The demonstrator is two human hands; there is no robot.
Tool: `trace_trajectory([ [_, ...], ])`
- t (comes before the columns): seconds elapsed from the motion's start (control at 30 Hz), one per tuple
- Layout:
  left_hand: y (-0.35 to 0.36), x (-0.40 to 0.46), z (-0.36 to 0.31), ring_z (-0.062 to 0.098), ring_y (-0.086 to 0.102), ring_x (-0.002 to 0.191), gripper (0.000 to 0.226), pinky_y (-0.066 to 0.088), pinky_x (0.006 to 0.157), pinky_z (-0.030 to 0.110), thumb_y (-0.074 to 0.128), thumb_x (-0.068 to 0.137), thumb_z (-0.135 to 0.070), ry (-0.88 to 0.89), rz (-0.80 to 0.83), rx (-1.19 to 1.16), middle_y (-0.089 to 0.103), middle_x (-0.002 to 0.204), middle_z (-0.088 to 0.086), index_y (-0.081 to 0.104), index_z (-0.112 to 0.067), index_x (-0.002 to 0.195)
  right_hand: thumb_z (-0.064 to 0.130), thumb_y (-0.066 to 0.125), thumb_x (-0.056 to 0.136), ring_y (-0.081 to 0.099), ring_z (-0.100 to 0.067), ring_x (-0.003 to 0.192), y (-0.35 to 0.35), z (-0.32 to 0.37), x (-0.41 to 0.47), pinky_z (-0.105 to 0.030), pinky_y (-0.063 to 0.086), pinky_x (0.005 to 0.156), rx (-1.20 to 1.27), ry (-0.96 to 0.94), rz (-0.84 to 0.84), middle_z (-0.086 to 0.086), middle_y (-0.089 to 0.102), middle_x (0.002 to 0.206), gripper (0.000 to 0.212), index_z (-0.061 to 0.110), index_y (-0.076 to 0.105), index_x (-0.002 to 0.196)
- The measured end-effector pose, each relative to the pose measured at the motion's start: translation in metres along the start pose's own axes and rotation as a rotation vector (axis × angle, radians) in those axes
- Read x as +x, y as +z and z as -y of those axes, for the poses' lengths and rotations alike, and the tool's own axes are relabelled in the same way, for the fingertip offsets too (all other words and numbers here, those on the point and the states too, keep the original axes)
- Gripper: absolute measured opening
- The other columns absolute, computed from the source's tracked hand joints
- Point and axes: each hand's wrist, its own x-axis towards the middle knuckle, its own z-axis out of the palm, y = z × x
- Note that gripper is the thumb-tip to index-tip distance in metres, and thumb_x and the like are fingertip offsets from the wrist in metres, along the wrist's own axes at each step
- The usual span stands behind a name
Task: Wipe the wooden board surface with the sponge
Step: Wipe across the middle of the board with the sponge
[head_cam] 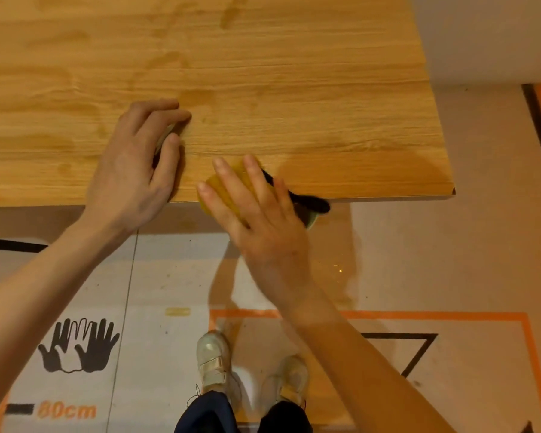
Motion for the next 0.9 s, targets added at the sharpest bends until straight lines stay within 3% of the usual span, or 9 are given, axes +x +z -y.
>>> trace_trajectory([
  [0.07,0.0,0.0,0.001,0.027,0.047,0.135,0.038,0.031,0.108,0.022,0.038,0.107,-0.02,0.002,0.016,-0.011,0.051,0.144,0.013,0.057,-0.006,0.137,-0.002,0.054,0.096,0.03,-0.029,0.144,-0.019,-0.038,-0.017,-0.045,0.016,0.12,-0.1,-0.012,0.013,-0.008,0.043,0.15,0.054,0.024,0.042,0.142],
  [0.17,-0.001,-0.001,-0.001,0.024,0.046,0.136,0.037,0.031,0.107,0.021,0.04,0.106,-0.02,-0.018,0.018,-0.037,0.05,0.145,0.01,0.056,-0.007,0.138,0.0,0.064,0.091,0.022,-0.028,0.145,-0.048,-0.08,-0.039,-0.049,0.006,0.121,-0.19,0.181,-0.047,-0.009,0.035,0.148,0.066,0.025,0.033,0.144],
  [0.3,-0.001,-0.001,-0.003,0.023,0.046,0.136,0.037,0.031,0.108,0.02,0.04,0.107,-0.02,-0.027,0.012,-0.065,0.05,0.145,0.01,0.056,-0.007,0.139,-0.003,0.058,0.092,0.002,-0.023,0.149,-0.026,-0.028,-0.021,-0.051,0.004,0.121,-0.084,0.333,-0.089,0.0,0.025,0.154,0.067,0.022,0.024,0.145],
  [0.47,-0.012,0.004,0.003,0.011,0.048,0.128,0.038,0.036,0.107,0.016,0.04,0.108,-0.016,-0.055,-0.057,-0.259,0.053,0.138,0.007,0.049,-0.006,0.143,0.001,0.039,0.103,0.018,-0.03,0.148,0.017,0.052,0.015,-0.046,0.012,0.122,0.012,0.163,0.058,-0.006,0.036,0.154,0.046,0.022,0.036,0.143],
  [0.57,-0.027,0.008,0.026,0.005,0.043,0.131,0.039,0.03,0.109,0.01,0.044,0.105,-0.013,-0.039,-0.03,-0.229,0.05,0.142,0.006,0.05,-0.009,0.143,-0.009,0.06,0.089,0.023,-0.032,0.147,-0.008,0.015,0.008,-0.045,0.014,0.122,0.013,0.075,0.163,-0.008,0.036,0.154,0.068,0.02,0.036,0.145],
  [0.63,-0.038,0.01,0.051,0.006,0.041,0.134,0.039,0.024,0.109,0.004,0.047,0.103,-0.008,-0.036,-0.001,-0.16,0.048,0.147,0.007,0.053,-0.009,0.141,-0.004,0.059,0.09,0.029,-0.034,0.144,-0.039,-0.019,-0.007,-0.05,0.019,0.121,-0.031,0.198,0.18,-0.01,0.039,0.15,0.06,0.016,0.039,0.143],
  [0.7,-0.045,0.013,0.075,0.018,0.042,0.138,0.038,0.025,0.111,0.012,0.048,0.103,-0.008,-0.056,0.024,-0.107,0.048,0.148,0.01,0.054,-0.009,0.14,0.01,0.047,0.101,0.03,-0.037,0.143,-0.061,-0.035,-0.015,-0.053,0.019,0.12,-0.038,0.392,0.123,-0.014,0.04,0.148,0.039,0.01,0.044,0.14],
  [0.8,-0.045,0.016,0.091,0.025,0.043,0.139,0.037,0.029,0.112,0.024,0.045,0.105,-0.013,-0.086,0.055,-0.081,0.047,0.148,0.011,0.053,-0.009,0.14,0.017,0.038,0.104,0.022,-0.034,0.147,-0.046,-0.002,0.004,-0.05,0.012,0.122,0.009,0.605,0.034,-0.013,0.037,0.151,0.038,0.006,0.044,0.14],
  [0.9,-0.043,0.018,0.092,0.026,0.043,0.139,0.037,0.028,0.11,0.021,0.044,0.105,-0.014,-0.081,0.076,-0.079,0.045,0.148,0.01,0.053,-0.008,0.14,0.009,0.032,0.103,0.018,-0.034,0.148,-0.006,0.064,0.03,-0.049,0.014,0.123,-0.057,0.482,0.131,-0.014,0.031,0.156,0.043,0.01,0.037,0.146],
])
